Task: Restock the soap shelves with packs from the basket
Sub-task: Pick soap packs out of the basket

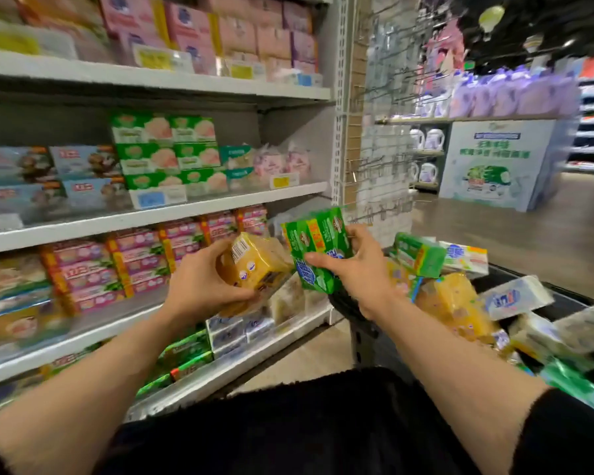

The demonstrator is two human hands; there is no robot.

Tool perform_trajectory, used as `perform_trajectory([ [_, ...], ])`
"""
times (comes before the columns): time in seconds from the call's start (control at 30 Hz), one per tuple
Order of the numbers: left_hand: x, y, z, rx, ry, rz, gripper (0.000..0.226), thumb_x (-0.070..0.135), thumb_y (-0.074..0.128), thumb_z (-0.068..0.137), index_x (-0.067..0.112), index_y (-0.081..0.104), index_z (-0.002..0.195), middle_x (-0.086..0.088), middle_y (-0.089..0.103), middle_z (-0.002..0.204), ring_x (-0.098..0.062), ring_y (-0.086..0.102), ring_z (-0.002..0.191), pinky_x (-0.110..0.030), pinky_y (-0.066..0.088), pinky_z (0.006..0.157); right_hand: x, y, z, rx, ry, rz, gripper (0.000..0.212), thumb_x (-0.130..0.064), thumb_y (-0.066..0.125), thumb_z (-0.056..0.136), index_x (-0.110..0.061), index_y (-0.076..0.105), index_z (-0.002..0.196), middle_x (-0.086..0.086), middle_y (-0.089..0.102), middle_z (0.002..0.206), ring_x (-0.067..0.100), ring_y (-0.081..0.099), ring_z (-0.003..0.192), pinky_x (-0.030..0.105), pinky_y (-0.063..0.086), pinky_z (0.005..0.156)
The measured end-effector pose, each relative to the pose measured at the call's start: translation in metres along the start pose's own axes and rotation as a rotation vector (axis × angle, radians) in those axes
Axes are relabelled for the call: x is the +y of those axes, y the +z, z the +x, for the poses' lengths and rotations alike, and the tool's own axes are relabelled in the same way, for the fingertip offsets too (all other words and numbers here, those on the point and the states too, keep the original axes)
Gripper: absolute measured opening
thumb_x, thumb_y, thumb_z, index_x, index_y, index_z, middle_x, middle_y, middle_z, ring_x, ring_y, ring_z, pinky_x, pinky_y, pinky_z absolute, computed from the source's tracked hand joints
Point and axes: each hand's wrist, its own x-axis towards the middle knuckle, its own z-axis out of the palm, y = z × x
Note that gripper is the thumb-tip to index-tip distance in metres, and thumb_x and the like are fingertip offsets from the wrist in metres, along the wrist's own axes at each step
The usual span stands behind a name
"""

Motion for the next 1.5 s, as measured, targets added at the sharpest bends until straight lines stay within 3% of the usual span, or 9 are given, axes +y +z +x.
perform_trajectory([
  [0.23,-0.098,-0.077,-0.064,0.168,-0.269,0.131,0.1,0.056,0.083,0.042,0.02,0.057,0.132,0.001,0.069,0.112,-0.019,0.064,0.098,-0.037,0.055,0.081,-0.002,0.141,-0.009,-0.219,0.17,0.078,0.061,-0.029,0.09,0.059,-0.015,0.06,0.11,0.003,0.07,0.104,0.019,0.07,0.088,0.041,0.059,0.077],
  [0.33,-0.132,-0.093,-0.093,0.248,-0.367,0.128,0.106,0.067,0.064,0.034,0.022,0.058,0.129,0.002,0.071,0.108,-0.019,0.066,0.095,-0.036,0.056,0.077,0.005,0.188,-0.014,-0.303,0.177,-0.032,0.08,-0.055,0.088,0.044,-0.019,0.064,0.112,-0.002,0.072,0.102,0.017,0.07,0.088,0.041,0.059,0.079],
  [0.53,-0.165,-0.114,-0.133,0.443,-0.567,0.162,0.087,0.065,0.063,0.035,0.031,0.061,0.116,0.006,0.069,0.096,-0.023,0.063,0.093,-0.034,0.05,0.072,0.021,0.278,-0.034,-0.397,0.277,0.021,0.099,-0.065,0.077,0.037,-0.016,0.053,0.119,0.002,0.064,0.114,0.022,0.061,0.099,0.043,0.054,0.081],
  [0.6,-0.169,-0.124,-0.145,0.525,-0.607,0.163,0.062,0.064,0.066,0.038,0.035,0.057,0.092,0.019,0.06,0.074,-0.017,0.06,0.078,-0.029,0.041,0.061,0.018,0.302,-0.045,-0.445,0.3,0.113,0.094,-0.055,0.081,0.053,-0.027,0.039,0.131,0.0,0.054,0.126,0.021,0.058,0.103,0.043,0.056,0.073],
  [0.67,-0.171,-0.139,-0.158,0.588,-0.661,0.19,0.053,0.052,0.08,0.048,0.032,0.059,0.092,0.02,0.053,0.067,-0.015,0.059,0.075,-0.028,0.038,0.061,0.019,0.324,-0.051,-0.517,0.311,0.202,0.084,-0.046,0.08,0.063,-0.047,0.033,0.133,-0.005,0.052,0.131,0.023,0.059,0.109,0.05,0.056,0.079],
  [0.83,-0.182,-0.179,-0.18,0.76,-0.778,0.271,0.074,0.057,0.075,0.048,0.028,0.061,0.115,0.004,0.065,0.09,-0.026,0.064,0.095,-0.034,0.046,0.075,-0.011,0.372,-0.063,-0.633,0.309,0.307,0.021,-0.03,0.071,0.082,-0.033,0.054,0.095,0.001,0.066,0.105,0.022,0.066,0.09,0.034,0.058,0.058],
  [1.13,-0.213,-0.224,-0.206,1.004,-0.656,0.392,0.077,0.049,0.081,0.052,0.03,0.056,0.122,0.007,0.067,0.103,-0.018,0.063,0.093,-0.039,0.054,0.078,-0.068,0.45,-0.084,-0.783,0.192,0.335,0.034,-0.026,0.079,0.076,-0.019,0.051,0.093,0.009,0.066,0.101,0.028,0.07,0.085,0.038,0.058,0.053],
  [1.33,-0.219,-0.243,-0.201,1.174,-0.579,0.449,0.074,0.03,0.089,0.058,0.019,0.059,0.124,-0.002,0.066,0.105,-0.021,0.06,0.093,-0.028,0.04,0.073,-0.113,0.486,-0.076,-0.755,0.115,0.345,0.056,-0.053,0.082,0.046,-0.028,0.046,0.08,0.008,0.068,0.099,0.031,0.069,0.087,0.055,0.058,0.066],
  [1.5,-0.233,-0.256,-0.188,1.246,-0.507,0.427,0.081,0.058,0.071,0.056,0.018,0.057,0.125,-0.004,0.067,0.105,-0.025,0.063,0.091,-0.038,0.053,0.072,-0.152,0.524,-0.053,-0.693,0.154,0.467,0.051,-0.038,0.085,0.064,-0.024,0.042,0.088,0.008,0.064,0.105,0.023,0.069,0.088,0.047,0.06,0.067],
])
